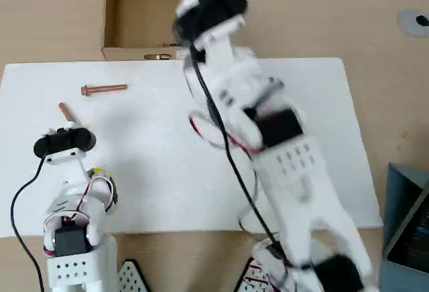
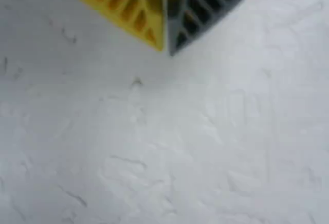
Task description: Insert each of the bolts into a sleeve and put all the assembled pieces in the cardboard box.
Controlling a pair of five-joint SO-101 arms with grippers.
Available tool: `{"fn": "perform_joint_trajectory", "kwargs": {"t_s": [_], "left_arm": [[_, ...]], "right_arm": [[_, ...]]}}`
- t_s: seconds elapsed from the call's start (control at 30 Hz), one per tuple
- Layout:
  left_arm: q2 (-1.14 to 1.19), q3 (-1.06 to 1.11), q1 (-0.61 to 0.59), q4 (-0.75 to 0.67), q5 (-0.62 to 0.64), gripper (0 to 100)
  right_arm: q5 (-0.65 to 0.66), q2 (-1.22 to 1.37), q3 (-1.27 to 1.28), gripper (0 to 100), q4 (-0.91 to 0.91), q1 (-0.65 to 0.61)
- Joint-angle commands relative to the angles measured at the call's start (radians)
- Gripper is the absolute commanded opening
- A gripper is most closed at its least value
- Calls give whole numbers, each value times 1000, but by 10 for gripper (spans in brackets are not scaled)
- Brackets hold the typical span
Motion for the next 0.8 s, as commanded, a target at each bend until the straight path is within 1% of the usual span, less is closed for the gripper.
{"fn": "perform_joint_trajectory", "kwargs": {"t_s": [0.0, 0.13, 0.3, 0.43, 0.53, 0.77], "left_arm": [[-7, -5, -5, -2, -8, 2], [-7, -6, -3, -2, -8, 2], [-7, -6, -2, -2, -25, 2], [-7, -6, 37, 2, -31, 2], [-7, -6, 44, 3, -61, 2], [-7, -6, 43, 5, -61, 2]], "right_arm": [[48, 188, -254, 9, -57, 13], [106, 415, -503, 9, -97, 13], [195, 716, -802, 9, -103, 16], [233, 928, -1017, 9, -95, 24], [273, 1058, -1138, 9, -95, 24], [397, 1342, -1343, 12, -103, 42]]}}
